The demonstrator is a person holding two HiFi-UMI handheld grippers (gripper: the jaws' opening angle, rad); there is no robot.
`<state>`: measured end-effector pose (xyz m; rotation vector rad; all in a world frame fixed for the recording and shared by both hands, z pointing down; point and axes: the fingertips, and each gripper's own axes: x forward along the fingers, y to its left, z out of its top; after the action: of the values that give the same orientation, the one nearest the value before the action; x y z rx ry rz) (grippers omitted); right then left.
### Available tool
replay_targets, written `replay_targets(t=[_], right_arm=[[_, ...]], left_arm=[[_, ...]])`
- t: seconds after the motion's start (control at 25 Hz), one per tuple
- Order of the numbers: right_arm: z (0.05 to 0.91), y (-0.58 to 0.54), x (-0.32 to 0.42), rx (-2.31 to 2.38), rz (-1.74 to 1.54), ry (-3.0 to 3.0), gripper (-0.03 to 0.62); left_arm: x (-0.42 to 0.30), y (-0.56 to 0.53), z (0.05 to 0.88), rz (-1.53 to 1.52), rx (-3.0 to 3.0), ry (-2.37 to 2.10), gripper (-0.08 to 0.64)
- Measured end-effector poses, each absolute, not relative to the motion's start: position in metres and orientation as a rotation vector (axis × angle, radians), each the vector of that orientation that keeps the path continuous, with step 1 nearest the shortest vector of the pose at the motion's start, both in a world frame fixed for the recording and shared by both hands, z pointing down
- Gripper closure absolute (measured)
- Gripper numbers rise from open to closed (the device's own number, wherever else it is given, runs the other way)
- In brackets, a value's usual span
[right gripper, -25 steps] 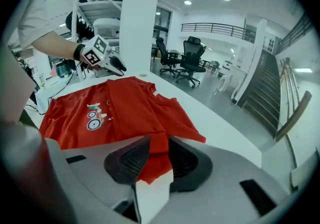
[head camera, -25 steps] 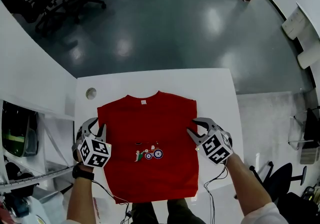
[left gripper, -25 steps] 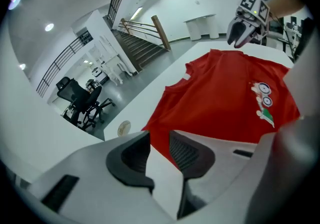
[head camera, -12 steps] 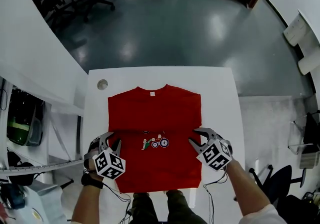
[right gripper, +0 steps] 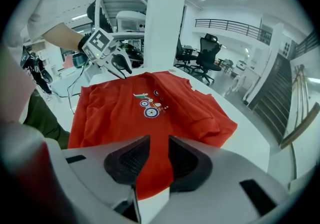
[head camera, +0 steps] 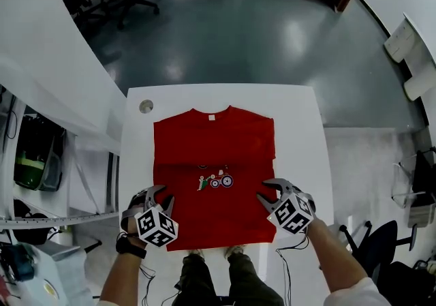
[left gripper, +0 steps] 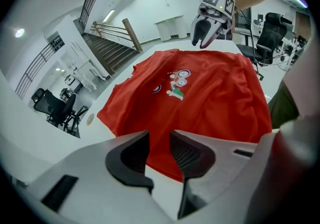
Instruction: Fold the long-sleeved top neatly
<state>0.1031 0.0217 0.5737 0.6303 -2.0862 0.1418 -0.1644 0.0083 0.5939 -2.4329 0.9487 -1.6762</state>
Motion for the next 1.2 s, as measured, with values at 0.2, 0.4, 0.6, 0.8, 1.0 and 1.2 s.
replay_targets(t=[0.2, 0.4, 0.6, 0.8, 1.0, 1.2], right_arm=[[0.574, 0.041, 0.102, 0.602, 0.149, -2.087, 0.463], [0.574, 0.062, 0.102, 0.570, 0.153, -2.097, 0.463], [0.576, 0.097, 0.100, 0.511, 0.160, -2.107, 0.463], [0.582, 0.136, 0.101, 0.451, 0.190, -2.106, 0.463], [0.584, 0.167, 0.101, 0.383, 0.185, -2.105, 0.463], [0.590, 0.191, 0.101, 0.303, 0.125, -2.078, 0.459]], left_arm=[[-0.156, 0.031, 0.594, -1.680, -2.453, 0.887, 0.430], [-0.146, 0.051, 0.592, -1.675, -2.478, 0.833, 0.430], [-0.138, 0.084, 0.594, -1.679, -2.498, 0.744, 0.430], [-0.135, 0.122, 0.599, -1.700, -2.511, 0.646, 0.430], [-0.134, 0.150, 0.600, -1.700, -2.506, 0.603, 0.430], [-0.136, 0.168, 0.602, -1.700, -2.443, 0.542, 0.426]])
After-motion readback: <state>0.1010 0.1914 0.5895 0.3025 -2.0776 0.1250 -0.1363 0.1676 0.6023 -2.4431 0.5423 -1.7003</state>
